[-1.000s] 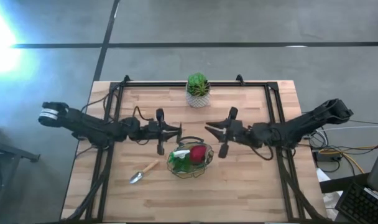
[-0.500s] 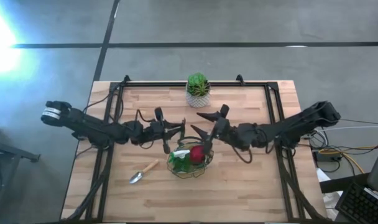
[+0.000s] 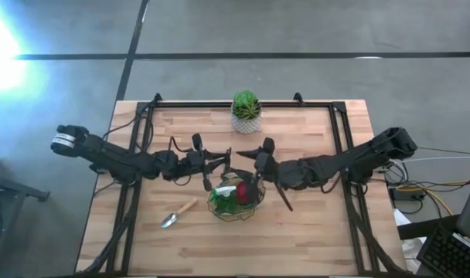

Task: Pick & Place Garden tools in Gardening bag
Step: Put the green shear scissors into the white gardening bag

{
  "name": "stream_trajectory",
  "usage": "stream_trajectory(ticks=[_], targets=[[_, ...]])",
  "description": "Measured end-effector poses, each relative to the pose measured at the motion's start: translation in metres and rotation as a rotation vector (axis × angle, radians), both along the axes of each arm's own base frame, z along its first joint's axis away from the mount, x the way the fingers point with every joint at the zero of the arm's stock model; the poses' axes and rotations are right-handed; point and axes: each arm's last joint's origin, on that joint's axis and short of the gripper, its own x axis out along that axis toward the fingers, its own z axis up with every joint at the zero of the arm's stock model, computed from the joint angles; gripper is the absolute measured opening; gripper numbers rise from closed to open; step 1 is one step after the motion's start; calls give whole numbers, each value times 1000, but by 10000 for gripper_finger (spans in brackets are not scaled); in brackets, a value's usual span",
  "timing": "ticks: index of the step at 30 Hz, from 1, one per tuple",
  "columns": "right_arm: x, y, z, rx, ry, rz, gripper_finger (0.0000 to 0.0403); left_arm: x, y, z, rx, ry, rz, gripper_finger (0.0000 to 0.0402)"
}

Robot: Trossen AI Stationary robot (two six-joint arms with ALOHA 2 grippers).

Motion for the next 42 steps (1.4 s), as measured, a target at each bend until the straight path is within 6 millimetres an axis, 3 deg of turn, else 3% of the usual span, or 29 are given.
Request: stream_trajectory(ticks=[11,42], targets=[[1,12,-16,-6,10,253,224,1,-2,0,16,-1,-98,30],[11,3,-23,-19,-41,226,218,1,-3,0,15,-1,-134,30]])
